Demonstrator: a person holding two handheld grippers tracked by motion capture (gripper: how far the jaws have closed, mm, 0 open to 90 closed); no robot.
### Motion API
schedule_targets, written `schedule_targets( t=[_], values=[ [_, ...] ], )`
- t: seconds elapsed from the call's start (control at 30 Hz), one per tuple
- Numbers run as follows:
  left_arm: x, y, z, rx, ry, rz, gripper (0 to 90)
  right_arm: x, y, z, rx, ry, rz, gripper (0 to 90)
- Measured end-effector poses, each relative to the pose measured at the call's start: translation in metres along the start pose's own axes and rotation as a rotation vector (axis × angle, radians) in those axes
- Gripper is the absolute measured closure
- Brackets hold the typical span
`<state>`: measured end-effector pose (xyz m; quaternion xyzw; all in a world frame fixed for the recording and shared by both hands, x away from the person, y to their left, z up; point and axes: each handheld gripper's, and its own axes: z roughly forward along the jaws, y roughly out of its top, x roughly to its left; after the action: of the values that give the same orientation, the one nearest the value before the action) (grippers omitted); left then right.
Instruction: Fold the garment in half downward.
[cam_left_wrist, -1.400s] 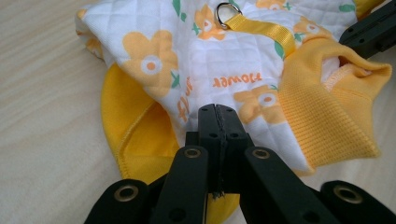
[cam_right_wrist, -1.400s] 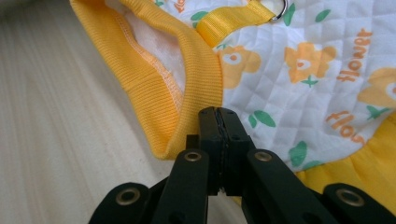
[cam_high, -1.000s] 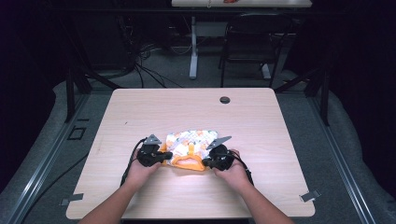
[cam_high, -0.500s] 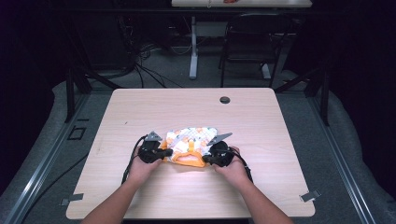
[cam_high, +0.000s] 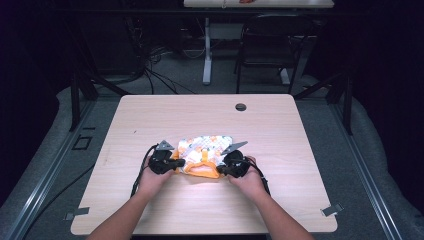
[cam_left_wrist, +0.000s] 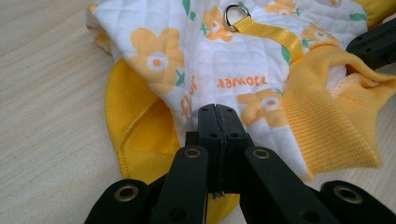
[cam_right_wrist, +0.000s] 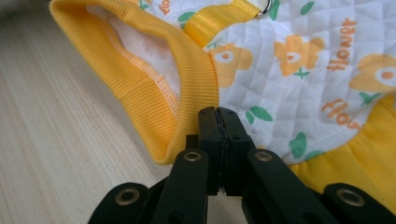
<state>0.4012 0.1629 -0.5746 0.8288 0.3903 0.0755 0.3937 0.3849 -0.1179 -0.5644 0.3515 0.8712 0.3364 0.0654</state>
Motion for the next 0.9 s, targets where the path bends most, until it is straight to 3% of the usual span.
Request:
schedule_targets(
  t=[0.43,0.67,0.9],
  values=[
    [-0.006,0.006,-0.01,-0.02,-0.011,-0.005,90.0,0.007,0.007,-0.011,-0.012,-0.005,-0.014,87.4],
    [-0.012,0.014,-0.027,-0.048,-0.019,0.005,89.9,0.013,0.013,-0.024,-0.033,-0.007,-0.036,85.6],
    [-0.019,0.015,-0.045,-0.066,-0.025,0.04,88.3,0.017,0.012,-0.043,-0.052,-0.024,-0.048,84.4]
  ],
)
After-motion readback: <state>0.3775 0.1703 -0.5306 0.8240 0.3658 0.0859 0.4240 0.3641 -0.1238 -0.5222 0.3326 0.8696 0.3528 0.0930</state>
